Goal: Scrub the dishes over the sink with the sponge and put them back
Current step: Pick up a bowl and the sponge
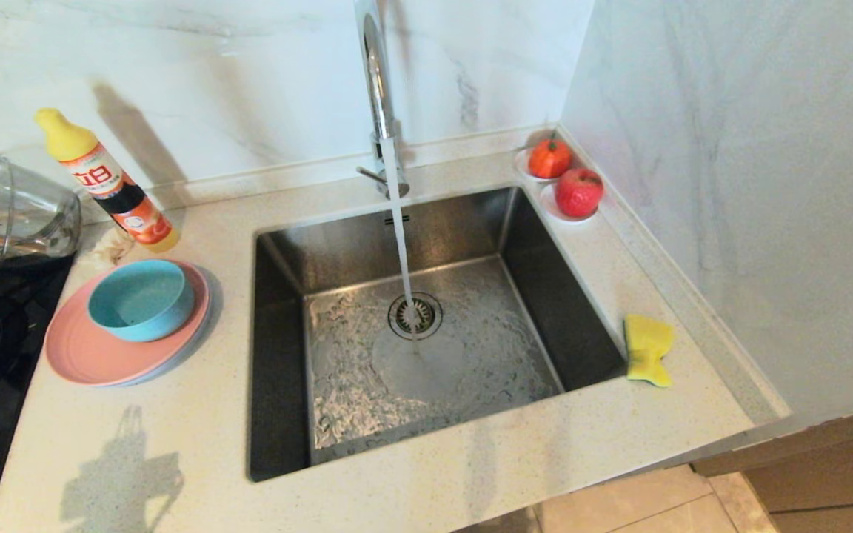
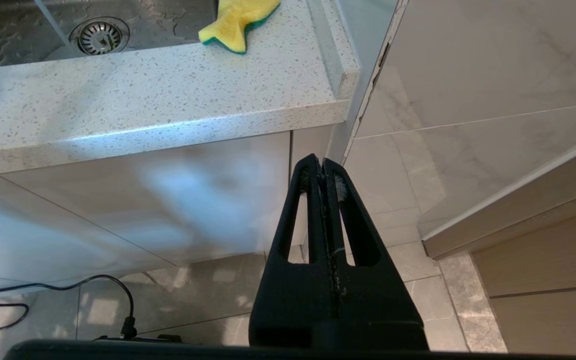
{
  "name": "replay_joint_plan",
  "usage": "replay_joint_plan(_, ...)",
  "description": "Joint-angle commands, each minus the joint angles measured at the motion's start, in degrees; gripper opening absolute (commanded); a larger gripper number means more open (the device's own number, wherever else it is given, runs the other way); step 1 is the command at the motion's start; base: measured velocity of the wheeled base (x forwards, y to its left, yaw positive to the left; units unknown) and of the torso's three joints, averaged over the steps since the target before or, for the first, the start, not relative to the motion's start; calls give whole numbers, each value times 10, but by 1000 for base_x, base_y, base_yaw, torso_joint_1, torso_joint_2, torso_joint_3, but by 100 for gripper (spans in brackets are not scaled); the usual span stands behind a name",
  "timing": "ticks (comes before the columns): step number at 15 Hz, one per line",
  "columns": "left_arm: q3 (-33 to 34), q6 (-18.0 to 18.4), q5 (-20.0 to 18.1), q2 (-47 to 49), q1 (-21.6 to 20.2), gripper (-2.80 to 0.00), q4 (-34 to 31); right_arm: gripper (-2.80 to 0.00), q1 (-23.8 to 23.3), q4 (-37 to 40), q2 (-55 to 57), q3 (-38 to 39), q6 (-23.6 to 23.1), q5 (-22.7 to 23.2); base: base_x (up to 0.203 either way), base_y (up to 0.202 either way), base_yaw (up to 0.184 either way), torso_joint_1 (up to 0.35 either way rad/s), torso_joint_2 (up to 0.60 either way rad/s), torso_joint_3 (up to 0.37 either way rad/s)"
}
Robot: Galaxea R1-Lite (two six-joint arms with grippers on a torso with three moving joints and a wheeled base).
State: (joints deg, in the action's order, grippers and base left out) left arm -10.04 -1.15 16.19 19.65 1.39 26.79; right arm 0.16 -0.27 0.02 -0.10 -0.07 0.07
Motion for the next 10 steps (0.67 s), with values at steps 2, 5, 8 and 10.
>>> replay_joint_plan(2, 61, 0, -64, -179, -8, -280, -106, -280, 0, 0, 0, 0, 0, 0, 0, 0, 0, 0, 0, 0)
replay_joint_plan(5, 123, 7, -157, -197, -9, -280, -201, -280, 0, 0, 0, 0, 0, 0, 0, 0, 0, 0, 0, 0)
replay_joint_plan(8, 123, 5, -158, -196, -9, -280, -202, -280, 0, 0, 0, 0, 0, 0, 0, 0, 0, 0, 0, 0)
replay_joint_plan(10, 123, -2, -149, -196, -9, -280, -197, -280, 0, 0, 0, 0, 0, 0, 0, 0, 0, 0, 0, 0)
